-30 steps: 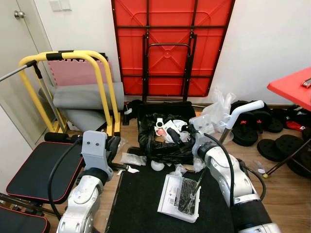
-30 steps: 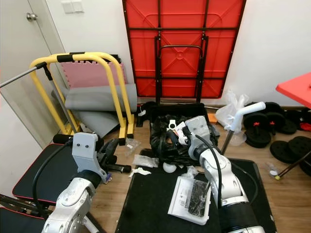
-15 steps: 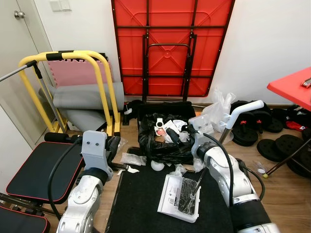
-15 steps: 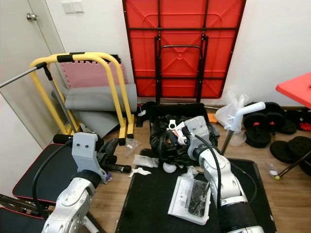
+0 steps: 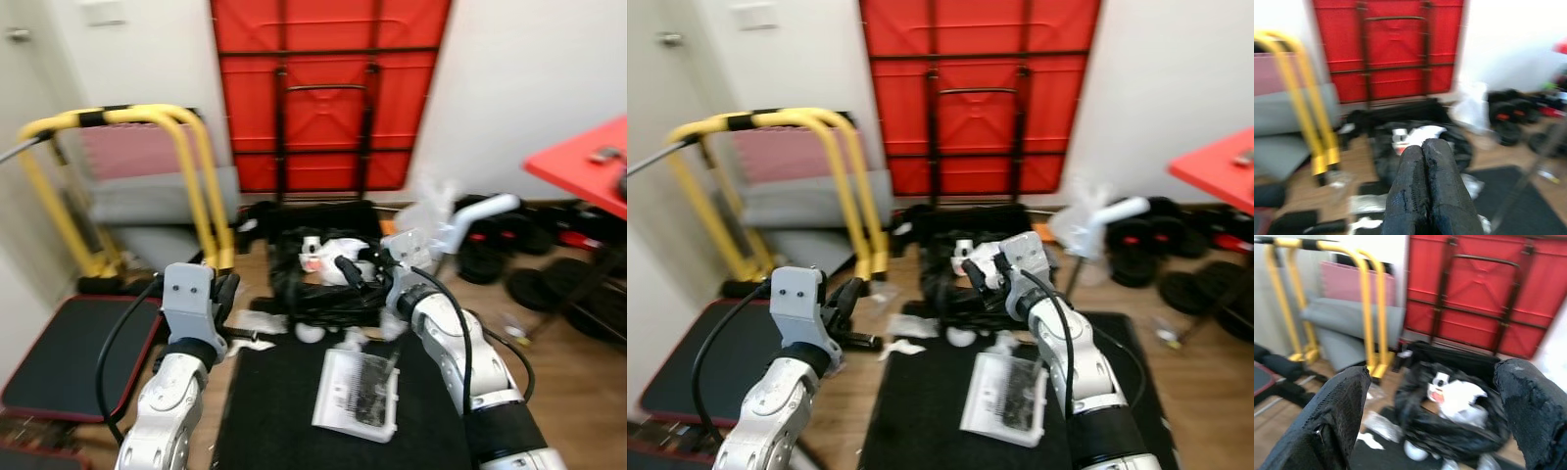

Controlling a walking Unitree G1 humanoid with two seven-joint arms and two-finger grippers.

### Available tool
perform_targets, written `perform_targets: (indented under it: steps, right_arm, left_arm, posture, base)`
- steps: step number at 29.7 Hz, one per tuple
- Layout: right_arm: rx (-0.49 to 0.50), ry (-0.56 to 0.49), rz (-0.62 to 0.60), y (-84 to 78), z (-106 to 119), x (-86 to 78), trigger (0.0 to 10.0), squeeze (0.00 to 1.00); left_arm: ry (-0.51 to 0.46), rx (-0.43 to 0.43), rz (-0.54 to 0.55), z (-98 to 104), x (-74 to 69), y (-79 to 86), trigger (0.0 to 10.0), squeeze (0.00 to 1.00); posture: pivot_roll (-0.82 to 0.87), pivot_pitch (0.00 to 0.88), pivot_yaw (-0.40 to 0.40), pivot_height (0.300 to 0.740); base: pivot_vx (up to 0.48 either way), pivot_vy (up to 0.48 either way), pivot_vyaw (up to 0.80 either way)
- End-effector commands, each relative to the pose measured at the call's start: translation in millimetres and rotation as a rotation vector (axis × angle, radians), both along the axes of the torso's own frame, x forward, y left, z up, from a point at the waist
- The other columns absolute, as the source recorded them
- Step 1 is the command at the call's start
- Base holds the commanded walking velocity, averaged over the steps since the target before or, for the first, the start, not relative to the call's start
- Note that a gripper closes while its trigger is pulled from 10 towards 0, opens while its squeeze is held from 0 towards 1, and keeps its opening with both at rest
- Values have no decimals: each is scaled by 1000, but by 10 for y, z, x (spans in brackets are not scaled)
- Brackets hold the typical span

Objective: Sweep floor

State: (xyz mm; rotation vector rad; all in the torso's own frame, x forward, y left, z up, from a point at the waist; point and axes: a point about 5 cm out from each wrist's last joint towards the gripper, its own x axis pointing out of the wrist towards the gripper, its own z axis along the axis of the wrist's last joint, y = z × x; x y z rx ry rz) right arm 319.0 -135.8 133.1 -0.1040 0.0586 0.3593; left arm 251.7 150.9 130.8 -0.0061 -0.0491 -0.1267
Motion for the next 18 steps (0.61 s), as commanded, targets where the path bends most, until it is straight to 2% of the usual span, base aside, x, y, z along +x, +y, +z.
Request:
perform_targets:
  steps: [1,8,18]
  right_arm:
    - [-1,-6,-3,-18,1,8,10000,0]
    - [-2,-7,-1,-16,2,7,10000,0]
    - [8,-15,13,-6,14,6,10000,0]
  left_arm:
    - [0,5,-8,-7,7,7,10000,0]
    - [-3,0,4,-4,11,24,10000,0]
    - [-7,-13,21,3,9,53,10000,0]
  posture:
    - [-128,0,-35,740]
    - [-128,0,-35,740]
    - [-129,0,-35,740]
  base:
    - [0,0,-800]
    - [0,0,-800]
    - [0,0,0]
